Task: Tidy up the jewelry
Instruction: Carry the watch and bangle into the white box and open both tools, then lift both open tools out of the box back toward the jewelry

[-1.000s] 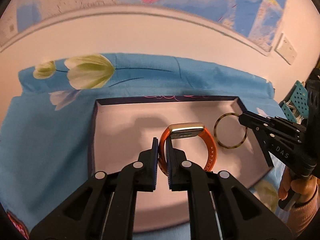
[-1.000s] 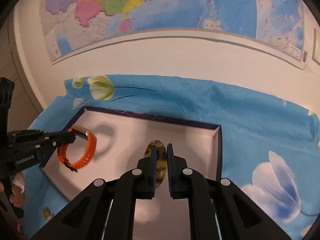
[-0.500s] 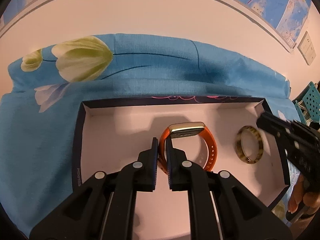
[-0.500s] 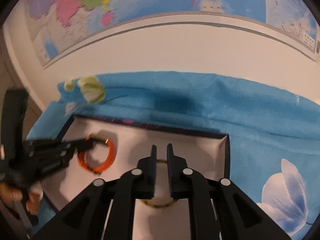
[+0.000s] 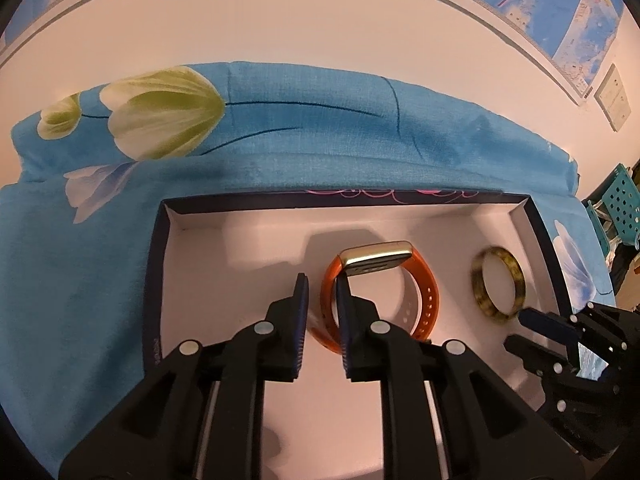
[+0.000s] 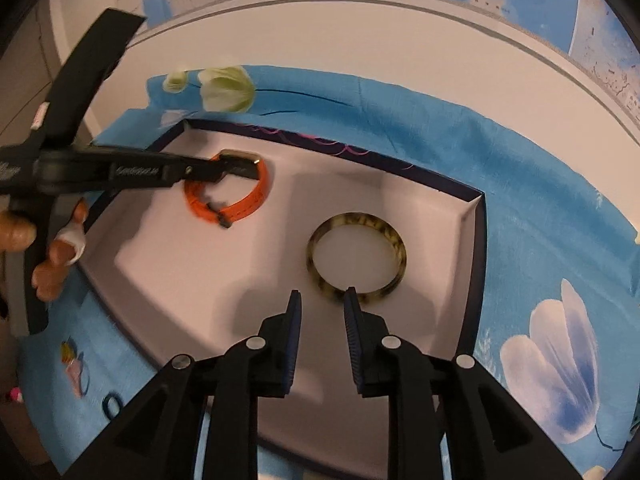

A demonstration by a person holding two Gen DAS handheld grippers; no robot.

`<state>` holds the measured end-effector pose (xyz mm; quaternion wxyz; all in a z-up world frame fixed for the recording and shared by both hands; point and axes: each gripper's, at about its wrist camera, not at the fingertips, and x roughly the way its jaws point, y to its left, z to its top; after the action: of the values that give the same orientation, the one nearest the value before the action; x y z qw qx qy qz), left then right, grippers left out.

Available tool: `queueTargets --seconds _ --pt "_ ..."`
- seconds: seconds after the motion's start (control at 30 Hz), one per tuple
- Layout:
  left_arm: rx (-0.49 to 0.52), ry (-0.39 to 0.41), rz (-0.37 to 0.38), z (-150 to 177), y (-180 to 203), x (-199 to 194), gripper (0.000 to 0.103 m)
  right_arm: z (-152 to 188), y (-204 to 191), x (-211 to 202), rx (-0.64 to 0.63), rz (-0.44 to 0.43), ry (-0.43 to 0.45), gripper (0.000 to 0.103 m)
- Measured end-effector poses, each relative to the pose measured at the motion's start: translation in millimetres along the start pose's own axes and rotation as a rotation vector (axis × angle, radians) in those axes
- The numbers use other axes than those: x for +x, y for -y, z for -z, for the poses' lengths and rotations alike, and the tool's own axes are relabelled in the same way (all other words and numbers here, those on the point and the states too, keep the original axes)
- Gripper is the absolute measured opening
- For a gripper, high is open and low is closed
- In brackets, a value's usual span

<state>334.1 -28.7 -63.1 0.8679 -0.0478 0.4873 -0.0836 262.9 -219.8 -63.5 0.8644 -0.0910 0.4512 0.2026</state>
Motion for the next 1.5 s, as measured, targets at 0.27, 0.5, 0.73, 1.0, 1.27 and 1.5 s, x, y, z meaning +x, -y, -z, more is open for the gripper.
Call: queueTargets --seconds 0.27,0.5,0.73,1.0,1.27,1.5 --pt "-0.001 0.064 0.009 0.4 -7.0 -14.2 0.032 -14.7 12.4 6.2 0.099 -0.002 0.053 0.020" --pt "0.100 0.194 0.027 33.1 -11.4 -61.7 0.037 8.3 40.3 -40.8 0.166 0.052 0.167 0.031" --pt "0.177 0.190 0.062 73.0 -12.9 -79.1 0.040 33.5 65.0 -35.8 0.283 0.034 0.114 0.037" --pt "0.156 0.203 0.067 93.2 -22.1 -93.1 0.040 41.4 42.9 -32.9 0.275 -0.002 0.111 0.044" --pt "0.180 0.226 0.122 121.7 -16.1 -117.2 0.045 62.4 26.2 -71.8 0.241 -0.016 0.204 0.043" --pt "0.201 0.212 0.161 152.6 -9.2 -126.8 0.045 112.2 -16.0 -106.7 0.097 -0.094 0.187 0.043"
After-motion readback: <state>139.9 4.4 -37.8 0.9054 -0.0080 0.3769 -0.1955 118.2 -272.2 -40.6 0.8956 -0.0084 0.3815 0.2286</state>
